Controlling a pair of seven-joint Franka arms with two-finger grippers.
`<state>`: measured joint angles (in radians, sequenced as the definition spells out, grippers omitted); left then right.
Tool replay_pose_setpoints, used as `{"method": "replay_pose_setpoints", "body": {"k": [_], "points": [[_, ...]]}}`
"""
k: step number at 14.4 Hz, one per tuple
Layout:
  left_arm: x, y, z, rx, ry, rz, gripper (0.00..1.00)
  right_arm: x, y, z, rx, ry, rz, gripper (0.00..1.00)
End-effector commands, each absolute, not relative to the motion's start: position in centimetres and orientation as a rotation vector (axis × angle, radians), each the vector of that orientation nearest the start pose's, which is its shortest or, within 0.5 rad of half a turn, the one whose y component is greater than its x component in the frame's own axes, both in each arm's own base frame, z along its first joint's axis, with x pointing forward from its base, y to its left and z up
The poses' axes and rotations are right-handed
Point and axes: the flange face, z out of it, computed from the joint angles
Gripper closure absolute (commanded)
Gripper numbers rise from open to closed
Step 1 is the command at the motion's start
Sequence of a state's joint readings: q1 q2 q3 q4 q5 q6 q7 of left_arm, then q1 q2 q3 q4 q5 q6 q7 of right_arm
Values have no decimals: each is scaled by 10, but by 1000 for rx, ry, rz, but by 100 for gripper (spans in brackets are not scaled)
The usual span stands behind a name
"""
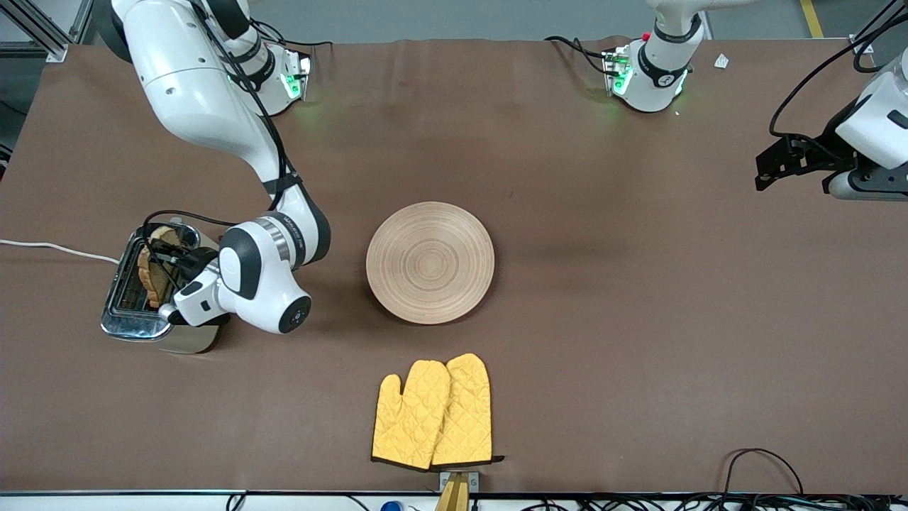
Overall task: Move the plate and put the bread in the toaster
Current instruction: 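Open the right gripper to release the bread in the slot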
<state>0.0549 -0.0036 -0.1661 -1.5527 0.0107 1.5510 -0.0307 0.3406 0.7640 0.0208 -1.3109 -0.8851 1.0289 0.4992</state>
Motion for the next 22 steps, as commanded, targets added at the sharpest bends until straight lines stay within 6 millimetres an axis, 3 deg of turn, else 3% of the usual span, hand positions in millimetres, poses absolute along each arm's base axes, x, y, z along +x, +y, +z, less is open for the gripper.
{"method": "replay_pose_setpoints", "body": {"k": [1,3,4,5,6,8,10,13,14,16,18,20,22], "points": [[546,-58,634,-3138,145,-9,0,618,118,310,1840,-125,-570,98],[546,-59,633,-3138,147,-7,0,618,118,310,1837,-126,-566,92],[546,-58,634,-3138,145,-9,0,620,119,311,1846,-126,-549,82],[546,-58,634,-3138,145,-7,0,623,120,313,1860,-120,-534,63],[546,-58,634,-3138,145,-7,0,626,121,315,1875,-115,-513,53],[546,-58,634,-3138,145,-7,0,630,124,322,1906,-105,-471,46],[546,-59,632,-3138,147,-2,0,632,127,327,1931,-98,-441,28],[546,-59,631,-3137,147,3,0,634,138,360,2027,-92,-358,0],[546,-58,632,-3138,145,-2,0,633,147,372,2099,-91,-341,0],[545,-58,633,-3137,145,-2,0,623,162,418,2322,-129,-311,0],[545,-58,634,-3137,144,-7,0,605,167,482,2503,-187,-278,0],[544,-56,635,-3137,140,-9,0,585,158,543,2695,-257,-237,0],[544,-56,636,-3137,140,-12,0,562,143,582,2850,-296,-123,0]]}}
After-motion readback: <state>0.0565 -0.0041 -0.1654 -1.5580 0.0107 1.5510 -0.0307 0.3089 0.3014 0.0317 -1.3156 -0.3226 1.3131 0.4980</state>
